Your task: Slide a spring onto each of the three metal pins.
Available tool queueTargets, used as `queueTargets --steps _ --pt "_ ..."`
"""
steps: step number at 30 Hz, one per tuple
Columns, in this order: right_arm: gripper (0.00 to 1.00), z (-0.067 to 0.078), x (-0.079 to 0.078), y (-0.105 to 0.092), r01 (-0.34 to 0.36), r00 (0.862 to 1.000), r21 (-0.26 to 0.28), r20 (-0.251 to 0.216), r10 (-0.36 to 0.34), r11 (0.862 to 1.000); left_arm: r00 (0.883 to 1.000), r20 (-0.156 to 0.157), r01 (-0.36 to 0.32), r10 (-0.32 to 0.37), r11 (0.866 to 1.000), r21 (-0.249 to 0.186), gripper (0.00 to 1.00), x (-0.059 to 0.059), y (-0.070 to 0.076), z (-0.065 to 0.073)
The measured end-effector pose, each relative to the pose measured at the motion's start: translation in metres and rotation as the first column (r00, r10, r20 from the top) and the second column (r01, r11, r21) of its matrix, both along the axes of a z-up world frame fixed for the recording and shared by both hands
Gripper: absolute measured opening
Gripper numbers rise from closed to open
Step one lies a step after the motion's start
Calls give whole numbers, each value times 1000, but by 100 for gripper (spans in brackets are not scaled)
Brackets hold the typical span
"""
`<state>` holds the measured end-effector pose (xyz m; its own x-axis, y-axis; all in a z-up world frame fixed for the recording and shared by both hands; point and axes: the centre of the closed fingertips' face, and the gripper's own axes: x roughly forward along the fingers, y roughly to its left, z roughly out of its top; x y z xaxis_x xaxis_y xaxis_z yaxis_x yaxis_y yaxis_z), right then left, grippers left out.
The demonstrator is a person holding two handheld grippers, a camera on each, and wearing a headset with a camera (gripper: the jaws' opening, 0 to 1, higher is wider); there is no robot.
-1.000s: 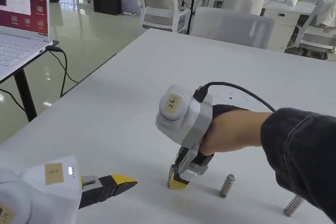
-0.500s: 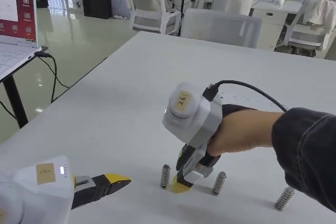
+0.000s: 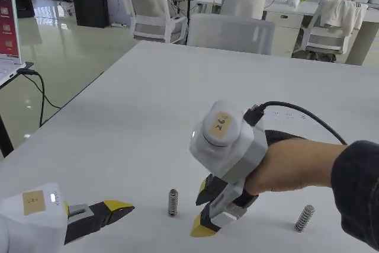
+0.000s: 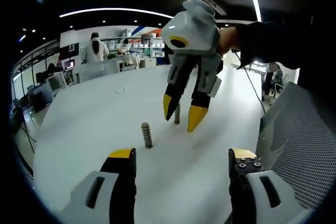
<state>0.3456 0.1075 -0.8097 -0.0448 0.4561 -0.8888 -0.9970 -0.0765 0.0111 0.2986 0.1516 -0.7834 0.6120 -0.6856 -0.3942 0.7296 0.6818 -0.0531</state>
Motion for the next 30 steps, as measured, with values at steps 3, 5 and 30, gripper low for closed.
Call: queueTargets --steps 3,5,30 --pt "36 2 -5 -4 10 1000 24 2 -10 1000 1000 1 -1 1 1000 -2 70 0 0 1" --pt "36 5 -10 -6 18 1000 51 1 -18 999 1000 0 1 -1 1000 -2 70 0 -1 1" --pt "43 36 -28 -71 301 950 356 -24 -313 885 1000 -1 1 -1 1000 -23 71 -4 -5 3"
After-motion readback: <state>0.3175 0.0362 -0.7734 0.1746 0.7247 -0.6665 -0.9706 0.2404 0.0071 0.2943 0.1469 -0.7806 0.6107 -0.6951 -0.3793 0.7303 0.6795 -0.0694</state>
